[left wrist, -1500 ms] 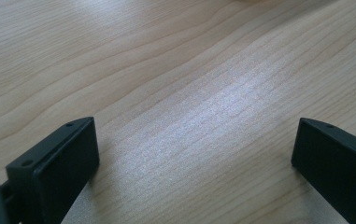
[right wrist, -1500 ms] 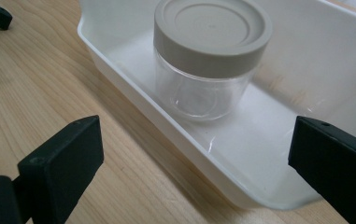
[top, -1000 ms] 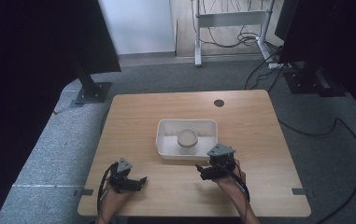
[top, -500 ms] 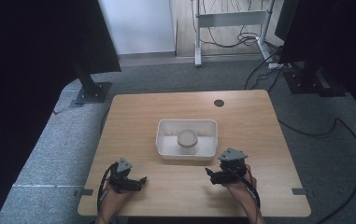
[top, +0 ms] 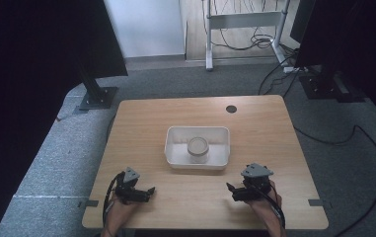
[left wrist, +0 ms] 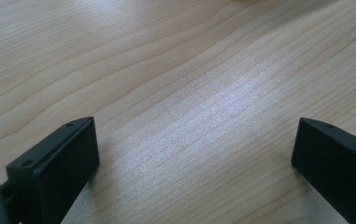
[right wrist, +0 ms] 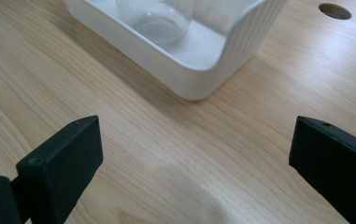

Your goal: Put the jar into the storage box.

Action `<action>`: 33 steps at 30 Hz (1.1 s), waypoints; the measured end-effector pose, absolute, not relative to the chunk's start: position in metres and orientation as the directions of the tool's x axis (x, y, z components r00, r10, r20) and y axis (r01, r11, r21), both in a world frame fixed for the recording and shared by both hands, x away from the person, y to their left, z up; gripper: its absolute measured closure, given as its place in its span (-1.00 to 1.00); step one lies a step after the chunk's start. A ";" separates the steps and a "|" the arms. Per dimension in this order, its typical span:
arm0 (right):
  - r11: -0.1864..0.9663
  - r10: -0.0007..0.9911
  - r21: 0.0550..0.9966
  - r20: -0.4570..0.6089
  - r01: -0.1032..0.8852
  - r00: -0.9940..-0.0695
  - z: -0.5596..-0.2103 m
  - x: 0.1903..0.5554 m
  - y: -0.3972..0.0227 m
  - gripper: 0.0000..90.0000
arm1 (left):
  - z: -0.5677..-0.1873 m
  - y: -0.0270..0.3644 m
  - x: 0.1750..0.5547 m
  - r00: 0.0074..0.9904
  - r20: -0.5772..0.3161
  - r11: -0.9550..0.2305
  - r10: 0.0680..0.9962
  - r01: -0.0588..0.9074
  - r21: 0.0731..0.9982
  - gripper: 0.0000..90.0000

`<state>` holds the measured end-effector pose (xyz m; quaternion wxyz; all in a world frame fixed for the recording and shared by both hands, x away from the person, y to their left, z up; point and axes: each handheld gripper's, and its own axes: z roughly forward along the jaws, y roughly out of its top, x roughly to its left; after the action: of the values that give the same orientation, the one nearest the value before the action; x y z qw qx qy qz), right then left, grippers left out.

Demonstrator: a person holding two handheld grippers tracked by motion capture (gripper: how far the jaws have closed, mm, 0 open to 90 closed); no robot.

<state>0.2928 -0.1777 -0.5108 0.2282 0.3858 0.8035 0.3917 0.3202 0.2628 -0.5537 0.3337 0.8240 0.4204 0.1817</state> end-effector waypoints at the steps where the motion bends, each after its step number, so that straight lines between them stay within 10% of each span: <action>1: 0.395 0.801 0.806 -0.067 0.441 -0.594 -0.511 0.291 -0.180 -0.95 | -0.554 0.263 0.320 0.579 0.018 -0.422 0.815 0.572 0.703 -0.99; 33: 0.349 0.880 0.745 -0.052 0.568 -0.473 -0.550 0.258 -0.231 -0.94 | -0.554 0.262 0.320 0.574 0.018 -0.418 0.819 0.575 0.704 -0.99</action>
<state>0.2577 -0.2307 -0.5497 0.2300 0.4591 0.7884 0.3389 0.3197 0.2623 -0.5538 0.3338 0.8219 0.4239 0.1828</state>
